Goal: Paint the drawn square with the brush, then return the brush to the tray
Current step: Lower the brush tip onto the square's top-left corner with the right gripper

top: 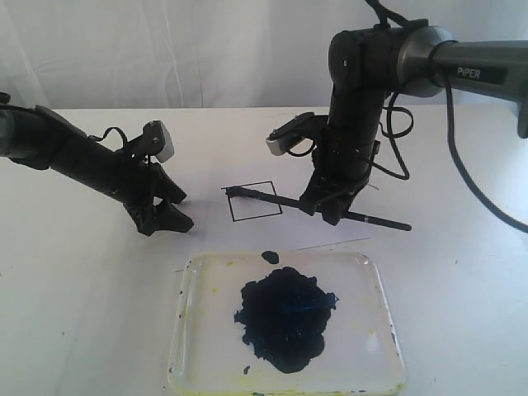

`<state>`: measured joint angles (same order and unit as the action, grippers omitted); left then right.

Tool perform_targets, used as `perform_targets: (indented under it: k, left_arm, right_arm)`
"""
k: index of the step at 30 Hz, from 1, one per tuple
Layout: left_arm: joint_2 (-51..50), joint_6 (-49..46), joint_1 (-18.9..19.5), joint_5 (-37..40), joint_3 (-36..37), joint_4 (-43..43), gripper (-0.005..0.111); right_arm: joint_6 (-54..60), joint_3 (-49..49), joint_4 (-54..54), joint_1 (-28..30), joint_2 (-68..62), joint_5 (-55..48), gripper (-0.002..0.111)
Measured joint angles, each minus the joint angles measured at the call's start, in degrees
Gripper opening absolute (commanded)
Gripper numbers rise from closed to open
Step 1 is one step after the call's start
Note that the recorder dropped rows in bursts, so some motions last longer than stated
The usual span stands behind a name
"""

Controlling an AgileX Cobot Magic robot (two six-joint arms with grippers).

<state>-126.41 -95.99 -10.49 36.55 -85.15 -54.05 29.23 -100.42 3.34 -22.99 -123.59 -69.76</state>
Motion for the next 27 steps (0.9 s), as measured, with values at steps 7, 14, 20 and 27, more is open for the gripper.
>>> perform_targets:
  k: [7, 14, 20, 27]
  left_arm:
    - [0.00, 0.00, 0.00, 0.00, 0.00, 0.00, 0.072]
    - [0.00, 0.00, 0.00, 0.00, 0.00, 0.00, 0.072]
    - [0.00, 0.00, 0.00, 0.00, 0.00, 0.00, 0.072]
    - [0.00, 0.04, 0.00, 0.00, 0.00, 0.00, 0.072]
  right_arm:
    - [-0.69, 0.00, 0.00, 0.00, 0.00, 0.00, 0.000]
    - [-0.69, 0.00, 0.00, 0.00, 0.00, 0.00, 0.000]
    - [-0.25, 1.86, 0.51, 0.00, 0.61, 0.12, 0.000]
    - [0.36, 4.34, 0.66, 0.00, 2.74, 0.12, 0.000]
